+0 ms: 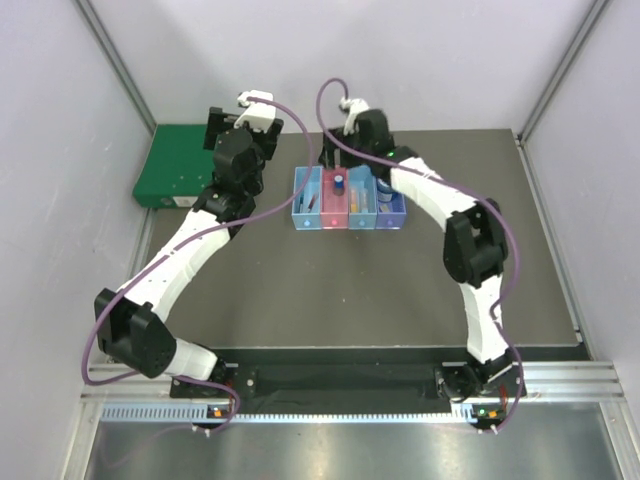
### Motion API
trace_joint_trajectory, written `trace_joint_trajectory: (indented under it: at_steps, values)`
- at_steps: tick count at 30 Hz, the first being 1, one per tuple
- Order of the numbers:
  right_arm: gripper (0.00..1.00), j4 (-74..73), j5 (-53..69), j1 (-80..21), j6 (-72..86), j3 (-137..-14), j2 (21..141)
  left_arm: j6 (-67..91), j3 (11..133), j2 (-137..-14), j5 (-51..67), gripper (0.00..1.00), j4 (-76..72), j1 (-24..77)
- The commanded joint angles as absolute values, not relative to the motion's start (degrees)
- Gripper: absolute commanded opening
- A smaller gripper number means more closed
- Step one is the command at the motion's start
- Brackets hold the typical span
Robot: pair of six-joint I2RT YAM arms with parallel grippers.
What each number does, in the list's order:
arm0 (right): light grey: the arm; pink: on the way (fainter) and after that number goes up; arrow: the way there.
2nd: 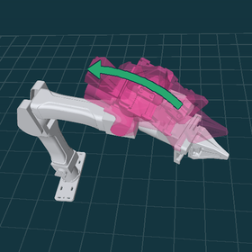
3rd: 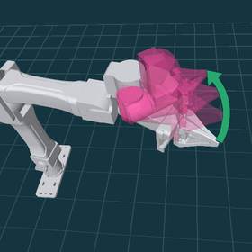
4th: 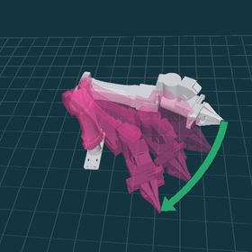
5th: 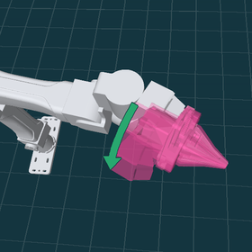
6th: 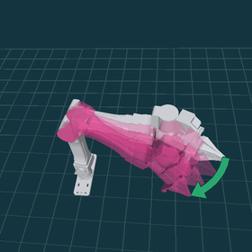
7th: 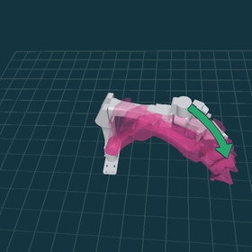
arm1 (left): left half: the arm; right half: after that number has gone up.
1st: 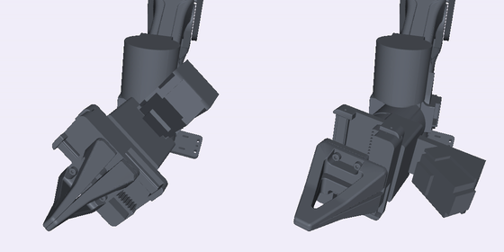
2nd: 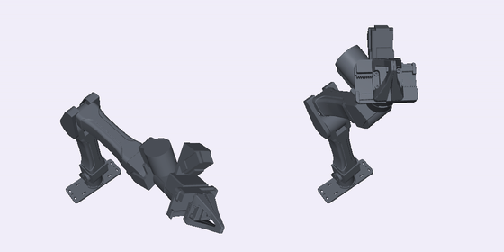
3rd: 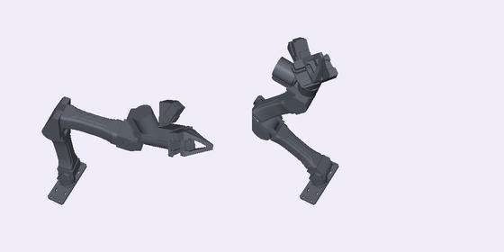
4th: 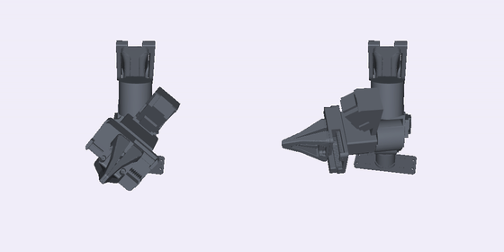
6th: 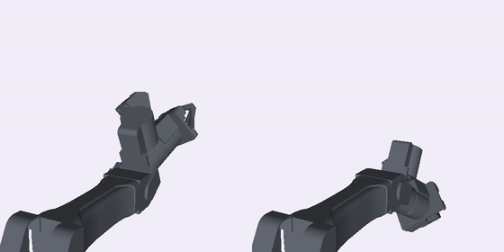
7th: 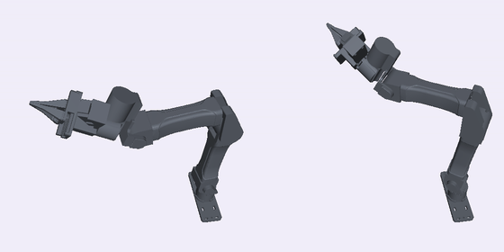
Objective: Sort the stationery into containers
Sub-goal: Reset both arms
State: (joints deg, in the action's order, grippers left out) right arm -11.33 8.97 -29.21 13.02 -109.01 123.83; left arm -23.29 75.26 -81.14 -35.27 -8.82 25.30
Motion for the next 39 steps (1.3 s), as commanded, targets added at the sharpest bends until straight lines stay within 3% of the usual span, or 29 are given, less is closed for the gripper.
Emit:
trace_joint_trajectory:
  at_steps: [1, 5, 10, 12, 14, 16, 20, 24, 39]
  values:
    - [0.99, -12.1, 3.3, -26.2, 2.3, -108.1, 109.6, -24.1, 76.1, -80.8, -31.6, 0.99, -12.9, 25.0]
    - [1.00, -13.3, 0.9, -23.6, -1.3, -105.1, 102.7, -24.0, 77.4, -80.8, -30.7, 0.99, -12.6, 25.0]
    - [1.00, -26.9, -1.6, -20.7, -8.8, -109.5, 96.8, -21.2, 80.8, -80.8, -28.2, 0.99, -4.3, 24.2]
    - [1.00, -37.9, -0.3, -18.6, -11.5, -112.7, 96.8, -17.4, 82.0, -80.1, -18.9, 0.99, 5.4, 22.2]
    - [1.00, -47.1, 10.3, -16.9, -16.0, -118.9, 97.4, -14.6, 83.4, -79.0, -3.9, 0.99, 14.4, 17.5]
    - [1.00, -56.2, 15.2, -14.2, -18.4, -120.4, 96.2, -14.2, 83.6, -78.1, 3.9, 0.99, 18.4, 13.5]
    - [1.00, -53.3, 14.0, -9.8, -18.4, -110.3, 88.0, -15.1, 80.4, -76.5, 7.6, 0.99, 19.2, 9.8]
    - [1.00, -41.1, 9.3, -7.6, -17.8, -98.1, 77.0, -14.9, 78.1, -75.5, 9.4, 0.99, 17.3, 6.0]
    - [0.99, -41.2, 8.5, -7.6, -18.2, -96.1, 73.4, -14.4, 78.0, -75.6, 11.3, 0.99, 17.5, 3.3]
